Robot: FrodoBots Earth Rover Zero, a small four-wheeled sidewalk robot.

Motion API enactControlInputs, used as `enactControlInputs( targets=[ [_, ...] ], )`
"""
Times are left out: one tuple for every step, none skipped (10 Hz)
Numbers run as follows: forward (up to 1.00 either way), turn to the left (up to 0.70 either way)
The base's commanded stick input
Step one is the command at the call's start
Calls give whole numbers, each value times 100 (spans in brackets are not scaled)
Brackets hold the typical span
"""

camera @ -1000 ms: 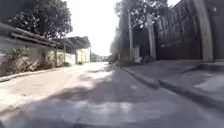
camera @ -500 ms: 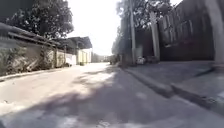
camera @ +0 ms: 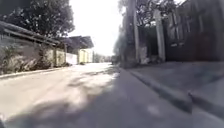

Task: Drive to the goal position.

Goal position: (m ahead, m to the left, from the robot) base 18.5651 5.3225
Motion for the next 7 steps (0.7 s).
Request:
enactControlInputs(
  targets=[
    [100, 0],
    [100, 0],
    [100, 0],
    [100, 0],
    [100, 0],
    [100, 0],
    [100, 0]
  ],
)
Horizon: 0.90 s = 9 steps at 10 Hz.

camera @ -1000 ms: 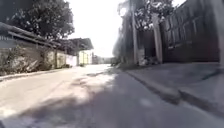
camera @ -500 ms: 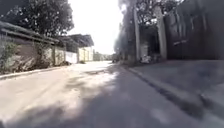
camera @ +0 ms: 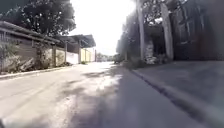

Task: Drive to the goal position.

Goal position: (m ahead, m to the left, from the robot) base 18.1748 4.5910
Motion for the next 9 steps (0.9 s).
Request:
enactControlInputs(
  targets=[
    [100, 0],
    [100, 0],
    [100, 0],
    [100, 0],
    [100, 0],
    [100, 0],
    [100, 0],
    [100, 0],
    [100, 0]
  ],
)
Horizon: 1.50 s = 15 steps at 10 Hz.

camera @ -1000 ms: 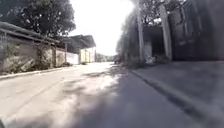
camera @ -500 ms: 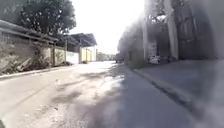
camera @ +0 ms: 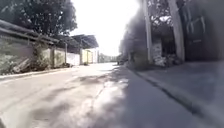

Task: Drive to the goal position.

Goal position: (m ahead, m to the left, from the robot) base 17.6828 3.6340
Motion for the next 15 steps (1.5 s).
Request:
enactControlInputs(
  targets=[
    [100, 0],
    [100, 0],
    [100, 0],
    [100, 0],
    [100, 0],
    [100, 0],
    [100, 0],
    [100, 0],
    [100, 0],
    [100, 0],
    [100, 0],
    [100, 0],
    [100, 0],
    [100, 0],
    [100, 0]
  ],
)
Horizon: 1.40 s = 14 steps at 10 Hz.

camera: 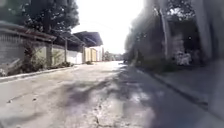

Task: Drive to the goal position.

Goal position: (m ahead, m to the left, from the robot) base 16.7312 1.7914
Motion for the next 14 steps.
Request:
enactControlInputs(
  targets=[
    [100, 0],
    [100, 0],
    [100, 0],
    [100, 0],
    [100, 0],
    [100, 0],
    [100, 0],
    [100, 0],
    [100, 0],
    [100, 0],
    [100, 0],
    [100, 0],
    [100, 0],
    [100, 0]
  ],
)
